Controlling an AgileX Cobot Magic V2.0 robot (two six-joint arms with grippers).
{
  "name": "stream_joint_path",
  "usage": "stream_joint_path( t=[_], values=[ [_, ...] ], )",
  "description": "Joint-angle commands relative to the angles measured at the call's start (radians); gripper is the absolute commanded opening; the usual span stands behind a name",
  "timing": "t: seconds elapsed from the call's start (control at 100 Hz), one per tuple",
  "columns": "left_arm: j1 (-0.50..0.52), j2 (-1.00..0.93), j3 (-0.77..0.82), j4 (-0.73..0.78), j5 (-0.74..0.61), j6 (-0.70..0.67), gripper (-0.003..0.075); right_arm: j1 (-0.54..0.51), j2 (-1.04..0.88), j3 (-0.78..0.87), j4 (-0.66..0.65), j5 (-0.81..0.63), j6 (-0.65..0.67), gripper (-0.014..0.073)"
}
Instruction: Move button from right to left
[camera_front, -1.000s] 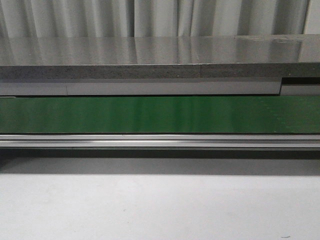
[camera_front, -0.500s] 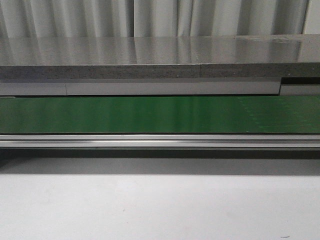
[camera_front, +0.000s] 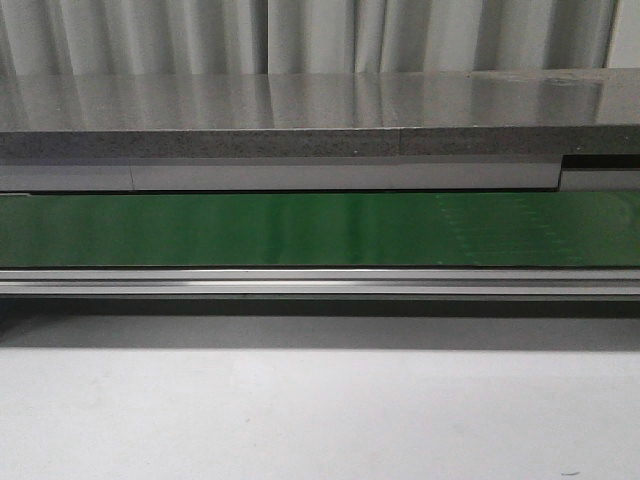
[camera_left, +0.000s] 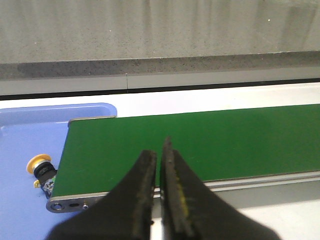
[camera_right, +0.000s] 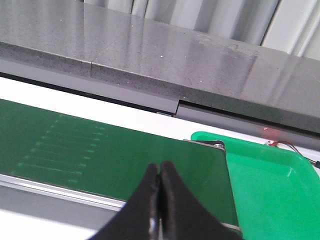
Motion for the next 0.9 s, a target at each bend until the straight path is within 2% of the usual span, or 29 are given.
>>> stream_joint_path(
  t=[0.0, 0.09, 0.3, 0.5, 0.68, 0.89],
  values=[
    [-0.008, 0.006, -0.029, -0.015, -0.069, -0.007, 0.0005, 0.004, 0.008, -0.027, 0.010, -0.074, -0.008, -0.0068],
    [-0.008, 0.006, -0.029, -0.015, -0.077, -0.007, 0.0005, 0.004, 0.008, -0.027, 0.010, -0.074, -0.008, -0.0068],
    [-0.008, 0.000, -0.018, 0.041, -0.195, -0.007, 0.0005, 0.004, 0.008, -0.027, 0.010, -0.074, -0.008, -0.0068],
    [0.002, -0.089, 0.086, 0.108, -0.313, -0.050, 0.0005, 0.004, 0.008, -0.027, 0.010, -0.074, -0.008, -0.0068],
    [0.046, -0.198, 0.215, 0.188, -0.324, -0.144, 0.0005, 0.004, 0.008, -0.027, 0.010, -0.074, -0.008, -0.0068],
    [0.065, -0.351, 0.345, 0.187, -0.324, -0.146, 0.0005, 0.004, 0.008, -0.027, 0.010, -0.074, -0.008, -0.0068]
  ],
)
